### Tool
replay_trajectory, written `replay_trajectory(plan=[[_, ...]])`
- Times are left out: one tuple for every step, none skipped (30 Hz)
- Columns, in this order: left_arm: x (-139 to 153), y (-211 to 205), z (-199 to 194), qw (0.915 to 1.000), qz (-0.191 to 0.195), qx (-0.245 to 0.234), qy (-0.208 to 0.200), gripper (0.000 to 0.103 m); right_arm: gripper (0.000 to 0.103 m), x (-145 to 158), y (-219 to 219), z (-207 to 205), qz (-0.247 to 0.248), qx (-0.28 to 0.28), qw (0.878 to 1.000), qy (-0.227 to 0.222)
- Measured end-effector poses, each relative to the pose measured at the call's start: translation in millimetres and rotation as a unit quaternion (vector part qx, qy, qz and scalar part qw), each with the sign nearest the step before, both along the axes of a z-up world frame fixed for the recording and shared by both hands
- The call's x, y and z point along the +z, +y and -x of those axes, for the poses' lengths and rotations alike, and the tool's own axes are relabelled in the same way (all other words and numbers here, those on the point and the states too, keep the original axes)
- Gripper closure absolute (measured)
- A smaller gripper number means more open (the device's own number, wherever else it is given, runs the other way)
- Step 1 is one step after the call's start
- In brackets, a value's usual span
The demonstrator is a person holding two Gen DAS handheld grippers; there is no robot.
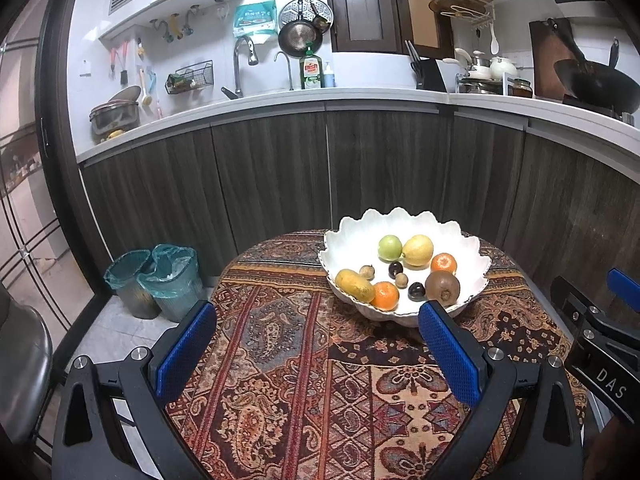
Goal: Organize fruits
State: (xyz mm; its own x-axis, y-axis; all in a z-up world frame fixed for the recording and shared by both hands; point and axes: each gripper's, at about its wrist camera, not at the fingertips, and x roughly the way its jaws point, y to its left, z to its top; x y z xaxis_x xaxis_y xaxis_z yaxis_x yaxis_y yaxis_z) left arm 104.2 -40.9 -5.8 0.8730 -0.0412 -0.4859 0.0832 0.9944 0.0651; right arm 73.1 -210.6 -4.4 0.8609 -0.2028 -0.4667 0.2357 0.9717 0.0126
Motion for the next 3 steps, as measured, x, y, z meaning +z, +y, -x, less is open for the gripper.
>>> replay_trajectory(plan=[[-0.2,0.4,-0.3,1.0000,0.002,0.000,0.000,0.000,0.016,-0.1,-0.1,0.0,0.000,0.000,1.000,0.000],[-0.9,0.1,-1.3,1.0000,0.003,0.001,0.002,0.000,0.016,-0.1,-0.1,0.0,0.000,0.000,1.000,0.000],[-1.5,0.1,-1.8,1.0000,0.003,0.000,0.003,0.000,0.016,-0.1,0.0,-0.1,0.001,-0.001,1.000,0.000]])
